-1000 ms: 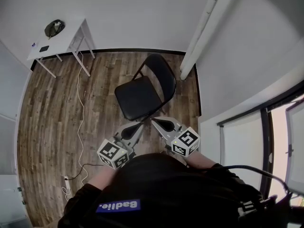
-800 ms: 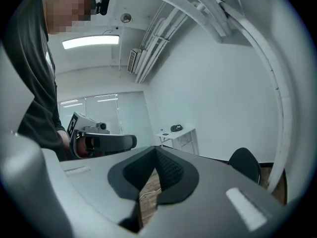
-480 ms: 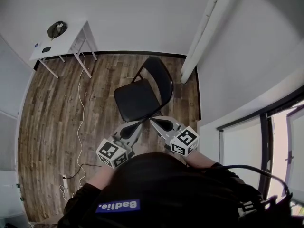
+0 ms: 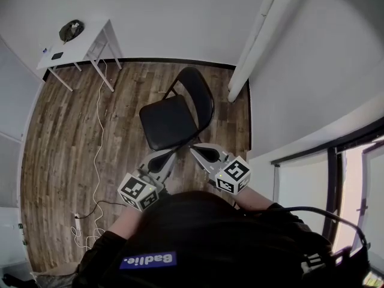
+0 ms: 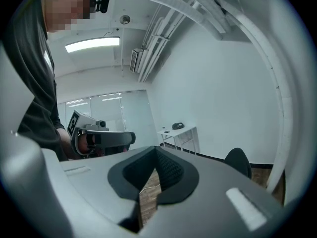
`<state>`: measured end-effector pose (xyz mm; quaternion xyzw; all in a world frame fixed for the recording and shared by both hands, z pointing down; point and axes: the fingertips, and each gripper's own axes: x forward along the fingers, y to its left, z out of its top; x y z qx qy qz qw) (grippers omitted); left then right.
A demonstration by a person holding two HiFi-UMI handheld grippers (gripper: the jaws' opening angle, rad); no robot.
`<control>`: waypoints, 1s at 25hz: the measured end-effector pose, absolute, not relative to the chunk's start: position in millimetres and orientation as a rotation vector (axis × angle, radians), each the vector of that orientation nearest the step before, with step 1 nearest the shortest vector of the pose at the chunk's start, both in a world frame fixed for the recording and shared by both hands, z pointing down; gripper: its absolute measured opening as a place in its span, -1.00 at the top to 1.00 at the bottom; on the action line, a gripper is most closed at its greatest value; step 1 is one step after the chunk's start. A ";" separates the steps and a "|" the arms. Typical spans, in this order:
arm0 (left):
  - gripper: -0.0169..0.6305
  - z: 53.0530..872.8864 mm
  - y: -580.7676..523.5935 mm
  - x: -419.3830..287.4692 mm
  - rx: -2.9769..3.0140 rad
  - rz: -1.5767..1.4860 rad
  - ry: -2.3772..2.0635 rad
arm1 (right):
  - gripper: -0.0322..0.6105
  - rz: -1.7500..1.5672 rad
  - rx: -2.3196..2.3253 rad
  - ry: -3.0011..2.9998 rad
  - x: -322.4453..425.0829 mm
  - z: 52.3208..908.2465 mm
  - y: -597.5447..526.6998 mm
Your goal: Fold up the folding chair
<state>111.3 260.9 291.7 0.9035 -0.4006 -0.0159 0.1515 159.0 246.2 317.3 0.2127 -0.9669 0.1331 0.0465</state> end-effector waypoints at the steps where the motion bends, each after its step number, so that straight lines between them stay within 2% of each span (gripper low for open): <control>1: 0.94 294.2 258.7 111.1 2.588 -0.046 -1.150 | 0.90 0.411 0.649 -2.946 159.9 319.9 243.9; 11: 0.94 308.1 200.1 69.2 2.620 -0.031 -1.095 | 0.90 0.418 0.752 -2.851 127.3 337.9 184.2; 25: 0.94 326.0 63.2 -64.4 2.651 -0.037 -0.895 | 0.90 0.461 0.999 -2.712 17.6 349.8 60.9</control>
